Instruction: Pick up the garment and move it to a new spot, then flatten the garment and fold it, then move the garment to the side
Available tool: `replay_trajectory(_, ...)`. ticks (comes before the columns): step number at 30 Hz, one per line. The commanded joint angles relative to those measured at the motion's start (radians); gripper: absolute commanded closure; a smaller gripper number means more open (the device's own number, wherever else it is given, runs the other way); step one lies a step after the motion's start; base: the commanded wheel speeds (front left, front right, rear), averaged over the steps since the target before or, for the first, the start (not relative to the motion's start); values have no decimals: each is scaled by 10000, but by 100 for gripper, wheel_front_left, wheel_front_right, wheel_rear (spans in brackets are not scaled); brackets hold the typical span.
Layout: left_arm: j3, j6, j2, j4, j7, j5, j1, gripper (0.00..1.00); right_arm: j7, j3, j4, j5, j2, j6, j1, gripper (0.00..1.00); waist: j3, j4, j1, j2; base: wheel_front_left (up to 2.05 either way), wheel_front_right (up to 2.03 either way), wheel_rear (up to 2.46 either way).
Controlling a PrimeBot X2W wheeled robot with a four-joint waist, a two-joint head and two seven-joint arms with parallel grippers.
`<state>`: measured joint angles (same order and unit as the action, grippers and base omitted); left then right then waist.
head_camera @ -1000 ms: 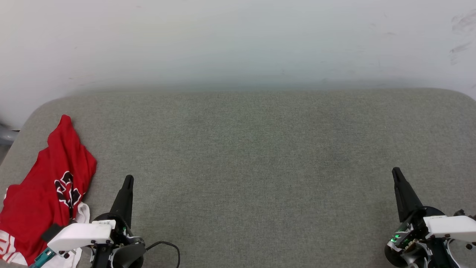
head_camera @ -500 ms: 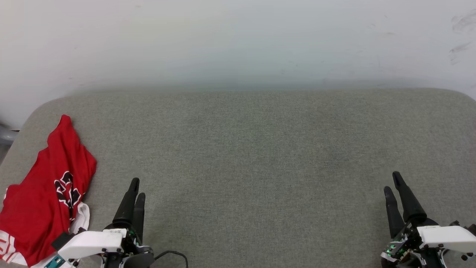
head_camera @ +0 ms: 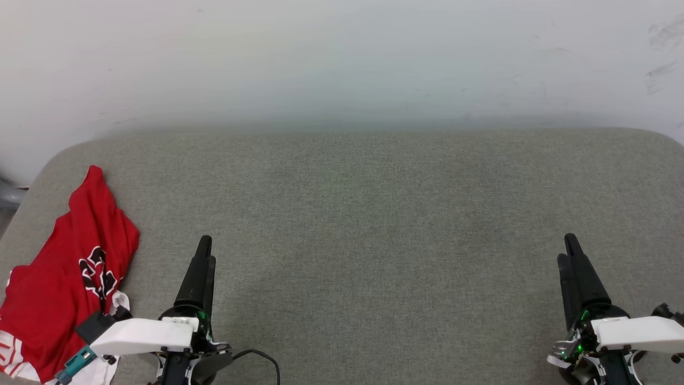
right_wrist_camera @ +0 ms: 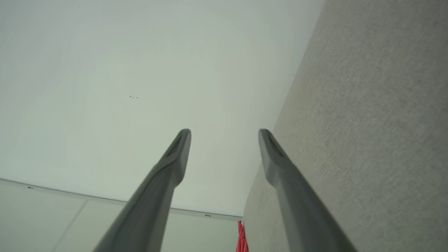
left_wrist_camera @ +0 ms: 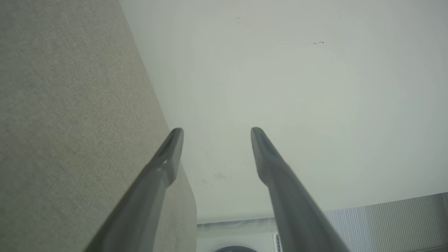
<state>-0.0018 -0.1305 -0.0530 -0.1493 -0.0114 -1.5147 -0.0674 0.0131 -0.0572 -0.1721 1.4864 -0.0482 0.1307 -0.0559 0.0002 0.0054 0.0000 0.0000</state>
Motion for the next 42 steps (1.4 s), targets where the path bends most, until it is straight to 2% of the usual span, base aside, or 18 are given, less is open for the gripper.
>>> replay_trajectory(1, -99, -1, -84, 351, 125, 492, -180, 0, -135, 27, 309, -678, -31, 0, -55, 0, -6, 10, 0, 0, 0, 0, 0)
replay_trajectory(4, -223, -1, -107, 540, 249, 1261, -175, 0, -258, 110, 497, -1757, -53, 0, -46, 0, -12, 24, 0, 0, 0, 0, 0)
replay_trajectory(10, -349, -1, -110, 697, 442, 2532, -125, 0, -452, 283, 775, -2974, -38, 0, -6, 0, -12, 41, 0, 0, 0, 0, 0)
replay_trajectory(25, -538, -1, -170, 1023, 968, 6433, -24, 0, -794, 440, 1209, -7374, -30, 0, 118, 0, -33, 52, 0, 0, 0, 0, 0)
replay_trajectory(32, -608, 5, -256, 1089, 1182, 7953, 62, 0, -679, 428, 1422, -8715, -30, 0, 242, 0, -67, 80, 0, 0, 0, 0, 0)
replay_trajectory(42, -777, 312, -435, 1071, 1475, 9701, 124, 0, -500, 261, 1779, -10359, -31, 0, 423, 0, -105, 128, 0, 0, 0, 0, 0)
